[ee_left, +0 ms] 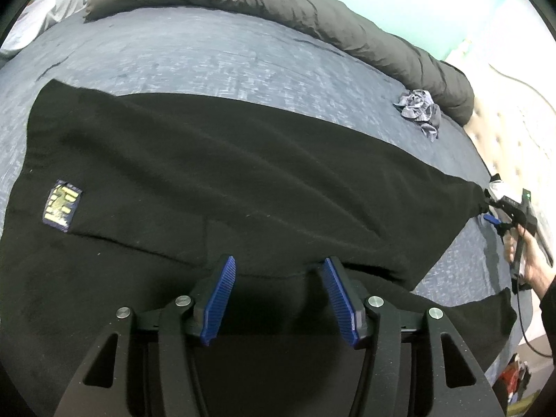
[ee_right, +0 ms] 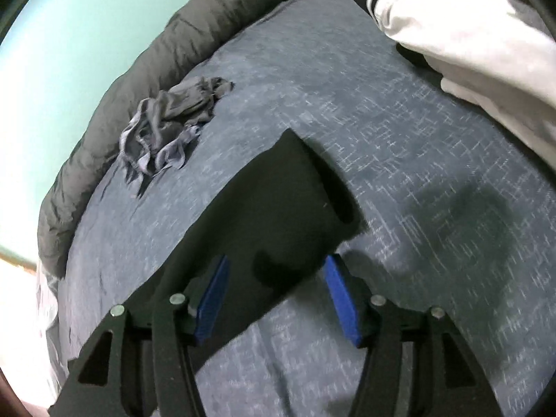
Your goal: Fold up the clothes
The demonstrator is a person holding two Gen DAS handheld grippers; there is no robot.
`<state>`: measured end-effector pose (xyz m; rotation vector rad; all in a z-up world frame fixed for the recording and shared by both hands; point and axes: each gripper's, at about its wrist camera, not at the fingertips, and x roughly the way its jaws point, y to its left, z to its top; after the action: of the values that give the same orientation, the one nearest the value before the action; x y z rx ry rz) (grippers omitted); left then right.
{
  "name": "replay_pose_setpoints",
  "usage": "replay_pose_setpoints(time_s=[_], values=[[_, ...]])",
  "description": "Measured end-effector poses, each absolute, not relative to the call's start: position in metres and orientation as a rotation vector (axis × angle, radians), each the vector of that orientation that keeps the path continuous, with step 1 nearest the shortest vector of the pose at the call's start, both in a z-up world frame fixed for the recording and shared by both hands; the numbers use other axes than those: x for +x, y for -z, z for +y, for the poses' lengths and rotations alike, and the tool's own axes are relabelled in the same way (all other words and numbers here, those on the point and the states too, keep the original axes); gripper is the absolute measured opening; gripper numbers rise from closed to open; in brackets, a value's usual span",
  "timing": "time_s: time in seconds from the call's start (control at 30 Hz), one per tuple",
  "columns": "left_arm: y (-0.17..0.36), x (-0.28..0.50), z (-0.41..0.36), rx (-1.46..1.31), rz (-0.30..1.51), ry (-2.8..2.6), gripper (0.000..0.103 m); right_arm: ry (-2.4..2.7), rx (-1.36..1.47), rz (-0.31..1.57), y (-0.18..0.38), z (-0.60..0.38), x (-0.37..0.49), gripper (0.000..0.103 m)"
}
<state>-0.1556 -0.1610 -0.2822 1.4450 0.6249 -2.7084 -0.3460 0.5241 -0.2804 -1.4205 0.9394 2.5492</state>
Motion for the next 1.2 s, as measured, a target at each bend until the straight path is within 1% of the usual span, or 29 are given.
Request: replay_pose_setpoints(time_s=[0.1, 0.13, 0.17, 0.2, 0.23, 0.27, 0.37, 0.53, 0.57, 0.67, 0.7, 0.77, 0.8, 0.87, 0.93, 1.0, 1.03, 1.13, 1.2], values=[[0.283, -0.158, -0.157, 1.456, 0.605, 2.712, 0.058, -2.526, -1.431, 0.926, 0.289, 0.524, -0.357, 0.058], [0.284, -0.159, -0.156, 1.460, 0.600, 2.711, 0.058, -2.516, -1.436, 0.917, 0.291, 0.524, -0.361, 0.052], [0.284, -0.160, -0.156, 1.464, 0.598, 2.709, 0.058, -2.510, -1.440, 0.910, 0.294, 0.524, -0.365, 0.038], [0.285, -0.161, -0.156, 1.466, 0.596, 2.707, 0.058, -2.520, -1.435, 0.911, 0.294, 0.524, -0.364, 0.032], [0.286, -0.162, -0.156, 1.470, 0.595, 2.703, 0.058, -2.531, -1.429, 0.912, 0.294, 0.525, -0.363, 0.017], [0.287, -0.162, -0.156, 1.474, 0.596, 2.700, 0.058, -2.541, -1.424, 0.911, 0.293, 0.525, -0.362, 0.009], [0.289, -0.164, -0.154, 1.480, 0.598, 2.697, 0.059, -2.575, -1.403, 0.879, 0.282, 0.528, -0.351, 0.006], [0.287, -0.161, -0.153, 1.482, 0.598, 2.707, 0.059, -2.576, -1.438, 0.854, 0.275, 0.547, -0.323, 0.006], [0.287, -0.161, -0.153, 1.481, 0.598, 2.707, 0.059, -2.571, -1.484, 0.791, 0.279, 0.547, -0.318, 0.006], [0.286, -0.159, -0.153, 1.479, 0.597, 2.706, 0.059, -2.537, -1.579, 0.707, 0.296, 0.545, -0.312, 0.006], [0.286, -0.159, -0.153, 1.477, 0.597, 2.707, 0.059, -2.536, -1.565, 0.699, 0.295, 0.546, -0.311, 0.008], [0.285, -0.158, -0.153, 1.472, 0.597, 2.708, 0.059, -2.535, -1.539, 0.682, 0.293, 0.547, -0.309, 0.021], [0.285, -0.158, -0.153, 1.468, 0.598, 2.708, 0.059, -2.535, -1.525, 0.673, 0.292, 0.548, -0.308, 0.023], [0.284, -0.159, -0.153, 1.465, 0.598, 2.710, 0.059, -2.540, -1.515, 0.653, 0.290, 0.549, -0.311, 0.033], [0.284, -0.160, -0.153, 1.466, 0.598, 2.710, 0.059, -2.550, -1.517, 0.631, 0.289, 0.549, -0.319, 0.035], [0.285, -0.161, -0.153, 1.470, 0.598, 2.710, 0.059, -2.560, -1.519, 0.608, 0.288, 0.550, -0.327, 0.047], [0.285, -0.162, -0.152, 1.473, 0.597, 2.708, 0.059, -2.565, -1.520, 0.597, 0.288, 0.550, -0.330, 0.055], [0.287, -0.164, -0.150, 1.480, 0.589, 2.705, 0.059, -2.579, -1.522, 0.563, 0.286, 0.551, -0.342, 0.055], [0.287, -0.164, -0.149, 1.481, 0.580, 2.704, 0.060, -2.589, -1.523, 0.540, 0.286, 0.551, -0.349, 0.058]])
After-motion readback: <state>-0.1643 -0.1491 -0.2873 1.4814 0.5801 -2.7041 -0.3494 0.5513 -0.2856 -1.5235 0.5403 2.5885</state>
